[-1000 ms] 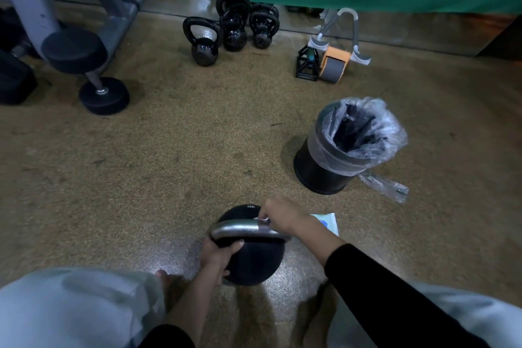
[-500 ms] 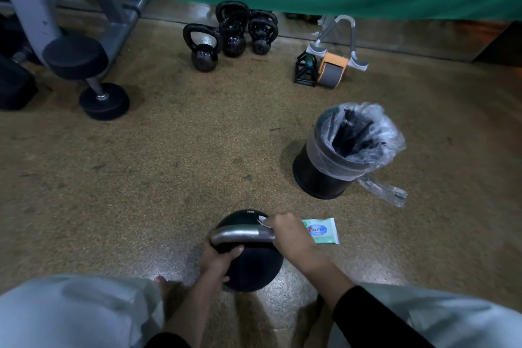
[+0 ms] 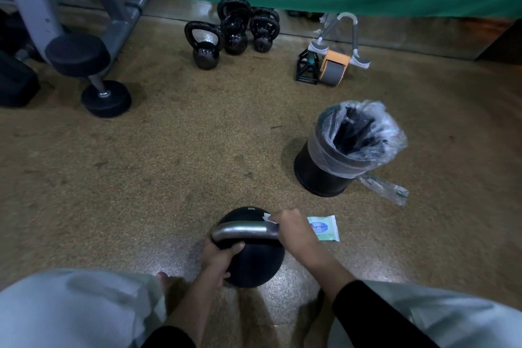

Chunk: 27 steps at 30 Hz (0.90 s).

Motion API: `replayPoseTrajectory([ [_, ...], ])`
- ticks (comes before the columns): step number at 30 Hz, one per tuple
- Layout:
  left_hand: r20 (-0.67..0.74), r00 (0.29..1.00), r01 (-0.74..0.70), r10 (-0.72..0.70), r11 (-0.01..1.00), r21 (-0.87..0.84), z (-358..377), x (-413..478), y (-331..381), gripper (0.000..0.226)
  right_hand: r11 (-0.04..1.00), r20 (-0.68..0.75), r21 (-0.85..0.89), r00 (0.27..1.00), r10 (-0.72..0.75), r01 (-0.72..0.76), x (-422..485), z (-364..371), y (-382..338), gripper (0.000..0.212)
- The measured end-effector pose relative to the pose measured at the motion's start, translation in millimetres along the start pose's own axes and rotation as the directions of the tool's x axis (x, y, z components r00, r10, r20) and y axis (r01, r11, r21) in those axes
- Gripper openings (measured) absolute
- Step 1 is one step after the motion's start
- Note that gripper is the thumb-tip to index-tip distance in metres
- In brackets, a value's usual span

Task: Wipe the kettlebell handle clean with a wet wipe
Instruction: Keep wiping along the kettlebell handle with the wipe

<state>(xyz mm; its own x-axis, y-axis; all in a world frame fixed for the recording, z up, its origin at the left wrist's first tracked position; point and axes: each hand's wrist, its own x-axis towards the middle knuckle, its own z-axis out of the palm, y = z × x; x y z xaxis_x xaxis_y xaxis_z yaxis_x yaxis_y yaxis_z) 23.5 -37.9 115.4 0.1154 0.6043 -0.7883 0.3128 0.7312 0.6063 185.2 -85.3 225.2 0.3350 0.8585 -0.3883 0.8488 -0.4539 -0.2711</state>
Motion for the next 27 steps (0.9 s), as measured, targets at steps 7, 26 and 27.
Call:
replayPoseTrajectory([
  [7, -0.031, 0.999, 0.027, -0.026, 0.999, 0.023, 1, 1, 3, 0.073, 0.999, -0.044, 0.014, 0.998, -0.037, 0.038, -6, 7, -17, 0.038],
  [26, -0.012, 0.998, 0.059, -0.058, 0.998, 0.01, 0, -6, -2, 0.072, 0.988, -0.283, 0.144, 0.959, -0.01, 0.053, -27, 27, -8, 0.061],
  [27, -0.019, 0.998, 0.064, -0.064, 0.998, 0.016, 1, -7, -1, 0.072, 0.989, -0.325, 0.129, 0.945, -0.032, 0.078, -26, 30, -11, 0.061],
])
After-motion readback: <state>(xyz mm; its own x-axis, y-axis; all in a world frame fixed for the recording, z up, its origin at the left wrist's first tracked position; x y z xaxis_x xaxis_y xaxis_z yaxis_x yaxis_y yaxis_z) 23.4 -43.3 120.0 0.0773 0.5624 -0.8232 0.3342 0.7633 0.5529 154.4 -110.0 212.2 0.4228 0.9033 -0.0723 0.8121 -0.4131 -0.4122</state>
